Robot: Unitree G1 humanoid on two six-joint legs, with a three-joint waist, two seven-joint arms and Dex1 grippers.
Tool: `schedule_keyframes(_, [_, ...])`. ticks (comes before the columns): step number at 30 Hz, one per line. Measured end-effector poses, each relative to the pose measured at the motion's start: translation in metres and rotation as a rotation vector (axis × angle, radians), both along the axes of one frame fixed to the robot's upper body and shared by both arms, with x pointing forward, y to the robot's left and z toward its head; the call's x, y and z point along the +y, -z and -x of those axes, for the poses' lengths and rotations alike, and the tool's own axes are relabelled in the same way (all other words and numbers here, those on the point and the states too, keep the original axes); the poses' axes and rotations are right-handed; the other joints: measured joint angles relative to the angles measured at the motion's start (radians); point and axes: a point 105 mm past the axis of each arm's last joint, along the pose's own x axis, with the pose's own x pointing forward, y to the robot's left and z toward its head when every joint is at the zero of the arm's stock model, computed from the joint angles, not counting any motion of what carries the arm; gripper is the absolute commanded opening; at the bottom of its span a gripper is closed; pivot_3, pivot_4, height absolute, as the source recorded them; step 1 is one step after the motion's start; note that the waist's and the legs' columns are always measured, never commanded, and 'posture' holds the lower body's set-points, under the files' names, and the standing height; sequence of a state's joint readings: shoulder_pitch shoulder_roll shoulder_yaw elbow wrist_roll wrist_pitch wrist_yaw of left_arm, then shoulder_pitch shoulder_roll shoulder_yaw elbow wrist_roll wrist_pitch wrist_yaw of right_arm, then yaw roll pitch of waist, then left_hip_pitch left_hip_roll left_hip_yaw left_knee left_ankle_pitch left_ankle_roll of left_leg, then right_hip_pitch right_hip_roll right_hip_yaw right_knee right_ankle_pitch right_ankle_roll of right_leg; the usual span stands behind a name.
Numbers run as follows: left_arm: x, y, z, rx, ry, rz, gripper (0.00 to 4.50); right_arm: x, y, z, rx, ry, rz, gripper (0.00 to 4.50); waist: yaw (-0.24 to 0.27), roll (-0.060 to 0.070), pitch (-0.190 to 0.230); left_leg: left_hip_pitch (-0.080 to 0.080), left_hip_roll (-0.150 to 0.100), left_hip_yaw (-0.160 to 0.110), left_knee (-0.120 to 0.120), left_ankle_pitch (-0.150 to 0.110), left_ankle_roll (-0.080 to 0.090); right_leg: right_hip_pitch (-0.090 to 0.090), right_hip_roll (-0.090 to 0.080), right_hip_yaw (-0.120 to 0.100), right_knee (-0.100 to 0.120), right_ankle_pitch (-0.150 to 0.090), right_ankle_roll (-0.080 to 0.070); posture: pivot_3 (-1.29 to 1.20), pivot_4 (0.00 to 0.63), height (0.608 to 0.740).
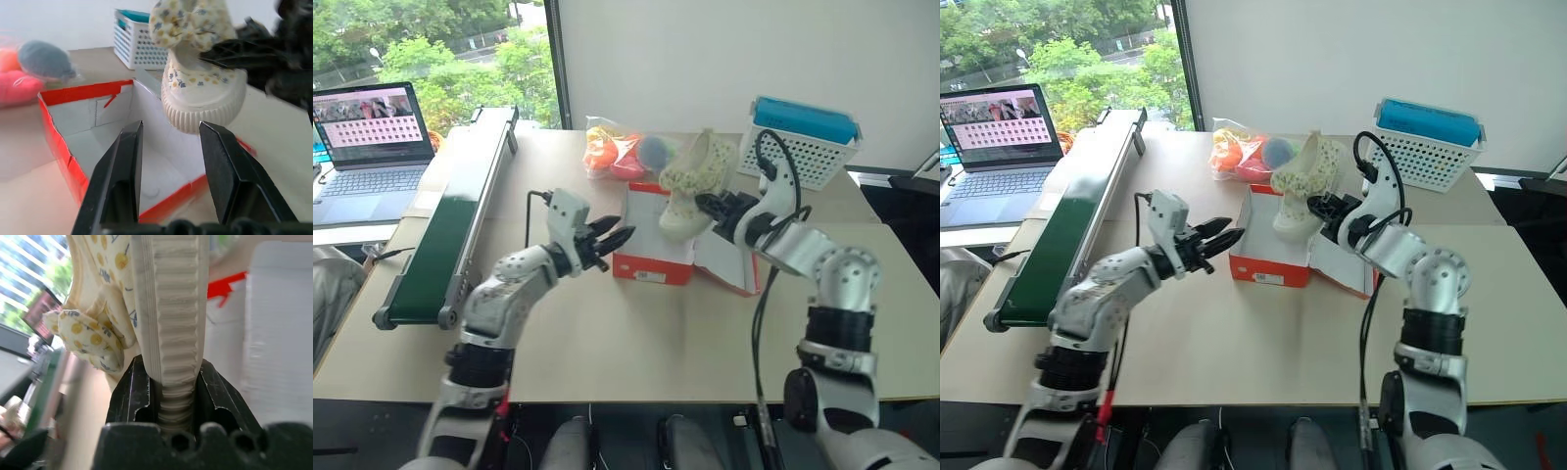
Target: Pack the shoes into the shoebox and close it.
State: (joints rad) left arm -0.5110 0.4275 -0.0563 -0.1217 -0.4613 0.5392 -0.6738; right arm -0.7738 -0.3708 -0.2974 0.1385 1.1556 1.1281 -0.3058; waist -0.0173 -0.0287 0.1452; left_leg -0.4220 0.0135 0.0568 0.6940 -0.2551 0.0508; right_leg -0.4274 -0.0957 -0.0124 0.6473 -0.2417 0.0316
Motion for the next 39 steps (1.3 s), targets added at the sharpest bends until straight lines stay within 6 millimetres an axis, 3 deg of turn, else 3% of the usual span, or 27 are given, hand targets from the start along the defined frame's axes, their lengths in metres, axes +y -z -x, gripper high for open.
schedule_keyframes(3, [0.002, -0.004, 0.009, -0.039, 0.114, -0.060, 1.92, -0.001, 0.024, -0.005, 0.138, -0.045, 0.080, 0.72, 0.002, 0.001, 0.001, -0.001, 0.000, 0.001, 0.000, 0.000, 0.000, 0.000, 0.000, 0.000, -0.001, 0.000, 0.000, 0.00, 0.150, 0.705])
schedule_keyframes(11, [-0.006, 0.000, 0.024, -0.047, 0.277, -0.125, 1.92, -0.006, 0.036, -0.027, 0.238, -0.074, 0.231, 0.72, 0.004, 0.002, 0.001, -0.002, -0.001, 0.001, 0.000, -0.001, 0.001, 0.000, -0.001, 0.000, -0.001, 0.001, 0.001, 0.00, 0.150, 0.705])
schedule_keyframes(16, [0.000, 0.015, 0.027, -0.018, 0.289, -0.172, 1.92, -0.018, 0.059, -0.035, 0.318, -0.057, 0.328, 0.72, 0.004, 0.002, 0.002, -0.002, -0.001, 0.002, 0.000, -0.001, 0.001, 0.000, -0.001, 0.000, -0.001, 0.001, 0.001, 0.00, 0.150, 0.705])
schedule_keyframes(21, [-0.002, 0.015, 0.026, -0.022, 0.290, -0.171, 1.92, -0.017, 0.059, -0.039, 0.323, -0.092, 0.369, 0.72, 0.003, 0.003, 0.002, -0.001, 0.000, 0.002, 0.000, -0.001, 0.001, 0.000, -0.001, 0.001, 0.000, 0.001, 0.001, 0.00, 0.150, 0.705])
schedule_keyframes(23, [-0.003, 0.015, 0.026, -0.023, 0.288, -0.169, 2.02, -0.015, 0.059, -0.039, 0.324, -0.110, 0.384, 1.63, 0.003, 0.003, 0.002, -0.001, 0.000, 0.002, 0.000, -0.001, 0.001, 0.000, -0.001, 0.001, 0.000, 0.001, 0.001, 0.00, 0.150, 0.705])
schedule_keyframes(24, [-0.003, 0.015, 0.026, -0.023, 0.287, -0.168, 2.02, -0.013, 0.058, -0.039, 0.322, -0.117, 0.389, 1.72, 0.003, 0.003, 0.002, -0.001, 0.000, 0.002, 0.000, -0.001, 0.001, 0.000, -0.001, 0.001, 0.000, 0.001, 0.001, 0.00, 0.150, 0.705])
schedule_keyframes(31, [-0.006, 0.015, 0.025, -0.026, 0.276, -0.158, 2.02, -0.001, 0.060, -0.039, 0.325, -0.156, 0.390, 4.16, 0.003, 0.003, 0.002, -0.002, 0.000, 0.002, 0.000, -0.001, 0.001, 0.000, -0.001, 0.001, 0.001, 0.001, 0.001, 0.00, 0.150, 0.705])
schedule_keyframes(35, [-0.007, 0.015, 0.025, -0.028, 0.276, -0.156, 2.02, 0.005, 0.050, -0.042, 0.285, -0.171, 0.399, 4.16, 0.003, 0.005, 0.003, -0.002, 0.000, 0.002, 0.000, -0.001, 0.001, -0.001, -0.001, 0.001, 0.001, 0.001, 0.001, 0.00, 0.150, 0.705])
schedule_keyframes(39, [-0.009, 0.015, 0.024, -0.029, 0.272, -0.147, 2.02, 0.014, 0.020, -0.046, 0.173, -0.182, 0.428, 4.16, 0.003, 0.006, 0.004, -0.002, 0.000, 0.001, 0.000, -0.001, 0.001, -0.001, -0.001, 0.001, 0.001, 0.001, 0.001, 0.00, 0.150, 0.705])
